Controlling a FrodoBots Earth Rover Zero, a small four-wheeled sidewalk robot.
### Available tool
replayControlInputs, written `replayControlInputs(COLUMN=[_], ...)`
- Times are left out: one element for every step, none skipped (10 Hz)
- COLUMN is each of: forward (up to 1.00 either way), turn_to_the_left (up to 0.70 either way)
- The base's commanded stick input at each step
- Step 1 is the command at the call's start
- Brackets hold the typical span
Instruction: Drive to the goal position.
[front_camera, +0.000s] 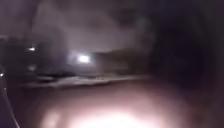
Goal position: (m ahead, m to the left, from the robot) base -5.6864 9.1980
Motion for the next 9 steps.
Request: replayControlInputs(forward=[0.00, 0.00, 0.00, 0.00, 0.00, 0.00, 0.00, 0.00, 0.00], turn_to_the_left=[0.50, 0.50, 0.50, 0.50, 0.50, 0.50, 0.50, 0.50, 0.50])
